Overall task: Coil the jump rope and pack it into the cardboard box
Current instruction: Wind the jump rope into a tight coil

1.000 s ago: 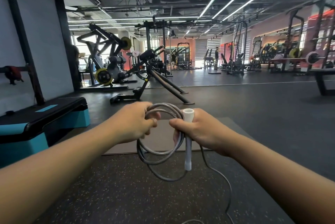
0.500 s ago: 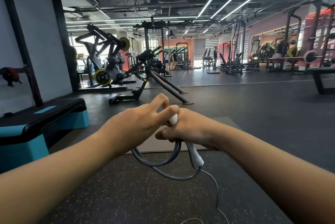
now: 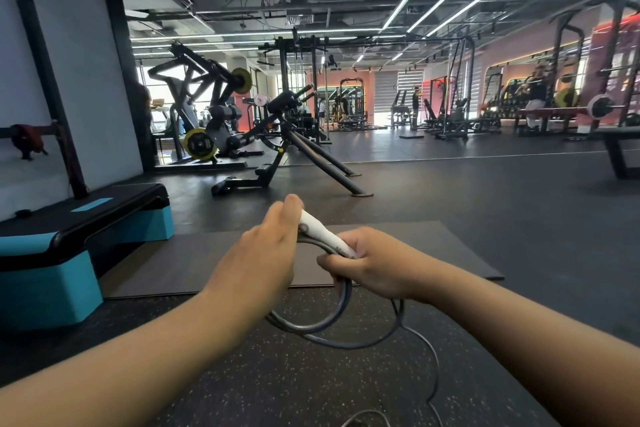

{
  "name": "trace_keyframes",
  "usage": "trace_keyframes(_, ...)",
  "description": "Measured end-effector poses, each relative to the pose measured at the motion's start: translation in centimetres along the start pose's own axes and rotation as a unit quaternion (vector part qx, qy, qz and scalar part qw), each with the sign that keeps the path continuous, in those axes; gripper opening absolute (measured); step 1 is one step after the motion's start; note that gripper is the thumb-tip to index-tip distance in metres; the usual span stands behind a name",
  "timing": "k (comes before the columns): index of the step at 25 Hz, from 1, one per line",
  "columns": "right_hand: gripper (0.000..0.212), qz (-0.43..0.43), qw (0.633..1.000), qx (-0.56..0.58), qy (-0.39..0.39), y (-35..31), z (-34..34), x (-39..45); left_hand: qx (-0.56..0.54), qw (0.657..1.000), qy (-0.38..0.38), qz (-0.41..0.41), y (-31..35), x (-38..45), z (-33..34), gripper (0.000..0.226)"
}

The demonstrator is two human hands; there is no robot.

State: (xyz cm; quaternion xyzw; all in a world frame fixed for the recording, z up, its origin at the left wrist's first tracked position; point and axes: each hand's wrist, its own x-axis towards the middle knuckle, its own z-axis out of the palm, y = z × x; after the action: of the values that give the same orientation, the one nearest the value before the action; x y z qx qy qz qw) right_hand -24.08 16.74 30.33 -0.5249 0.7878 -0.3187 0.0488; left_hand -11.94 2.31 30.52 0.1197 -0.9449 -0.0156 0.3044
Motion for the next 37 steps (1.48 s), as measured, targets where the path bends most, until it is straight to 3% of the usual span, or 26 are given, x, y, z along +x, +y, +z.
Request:
trace_keyframes(1, 0.031, -0.011, 0.999, -0.033, 0.002, -0.1, -0.1, 0.2, 0.066, 0.997, 0.032, 0.039, 0.0, 0.2, 0.2, 0.048)
trace_keyframes(3, 0.03, -0.037, 0.996, -0.082, -0.01, -0.8, -0.7, 0.7, 0.215, 0.956, 0.106, 0.171, 0.0, 1.0, 0.0, 0.06)
trace_keyframes(5, 0.036, -0.062, 0.99, -0.127, -0.023, -1.7, -1.5, 1.1, 0.26, 0.916, 0.119, 0.28, 0.2, 1.7, -0.1, 0.038)
trace_keyframes(7, 0.034, -0.052, 0.99, -0.126, -0.046, -2.1, -2.3, 1.3, 0.235, 0.918, 0.079, 0.308, 0.6, 2.3, -0.7, 0.019)
trace_keyframes(10, 0.037, -0.02, 0.994, -0.036, -0.099, -2.0, -3.6, 0.6, 0.247, 0.935, -0.038, 0.253, -0.2, 3.0, -1.1, 0.016)
trace_keyframes(14, 0.064, 0.059, 0.99, 0.109, -0.069, 0.1, -6.5, 0.1, 0.259, 0.94, -0.031, 0.221, -3.1, 2.7, -1.8, 0.026)
trace_keyframes(17, 0.055, 0.084, 0.992, 0.067, -0.06, 2.9, -8.7, -1.2, 0.279, 0.946, -0.069, 0.152, -6.3, 2.2, -4.0, 0.007)
trace_keyframes(19, 0.053, 0.101, 0.993, 0.058, -0.016, 4.2, -9.4, -2.2, 0.266, 0.959, -0.057, 0.078, -8.4, 1.6, -5.8, 0.004)
trace_keyframes(21, 0.047, 0.089, 0.986, 0.136, 0.037, 4.9, -8.8, -2.4, 0.178, 0.981, -0.075, -0.023, -8.5, 0.9, -5.8, 0.01)
trace_keyframes(23, 0.04, 0.072, 0.961, 0.259, 0.071, 4.3, -6.7, -1.3, -0.053, 0.988, -0.063, -0.128, -7.1, 1.1, -4.8, 0.018)
trace_keyframes(26, 0.056, 0.069, 0.904, 0.419, 0.059, 2.2, -2.7, 0.8, -0.26, 0.935, 0.058, -0.234, -4.0, 3.1, -2.9, 0.025)
trace_keyframes(28, 0.077, 0.038, 0.884, 0.462, 0.059, 0.5, 0.0, 1.8, -0.381, 0.86, 0.114, -0.321, -1.5, 4.3, -1.0, 0.024)
trace_keyframes(30, 0.082, 0.004, 0.889, 0.448, 0.092, -1.1, 2.3, 2.5, -0.516, 0.741, 0.145, -0.406, 0.9, 5.2, 0.6, 0.027)
trace_keyframes(32, 0.063, 0.017, 0.888, 0.437, 0.139, -2.5, 3.9, 2.4, -0.633, 0.59, 0.158, -0.476, 2.9, 6.1, 1.2, 0.033)
trace_keyframes(33, 0.05, 0.035, 0.875, 0.456, 0.157, -2.9, 4.5, 2.4, -0.675, 0.532, 0.159, -0.486, 3.8, 6.5, 1.0, 0.035)
trace_keyframes(34, 0.038, 0.052, 0.855, 0.487, 0.169, -3.3, 4.8, 2.2, -0.697, 0.497, 0.17, -0.488, 4.5, 7.0, 0.8, 0.037)
trace_keyframes(35, 0.027, 0.059, 0.83, 0.526, 0.175, -3.7, 5.1, 2.1, -0.709, 0.484, 0.185, -0.478, 5.2, 7.2, 0.4, 0.038)
trace_keyframes(37, 0.018, 0.043, 0.793, 0.577, 0.19, -4.4, 5.5, 1.9, -0.681, 0.523, 0.191, -0.477, 6.2, 6.8, -0.1, 0.039)
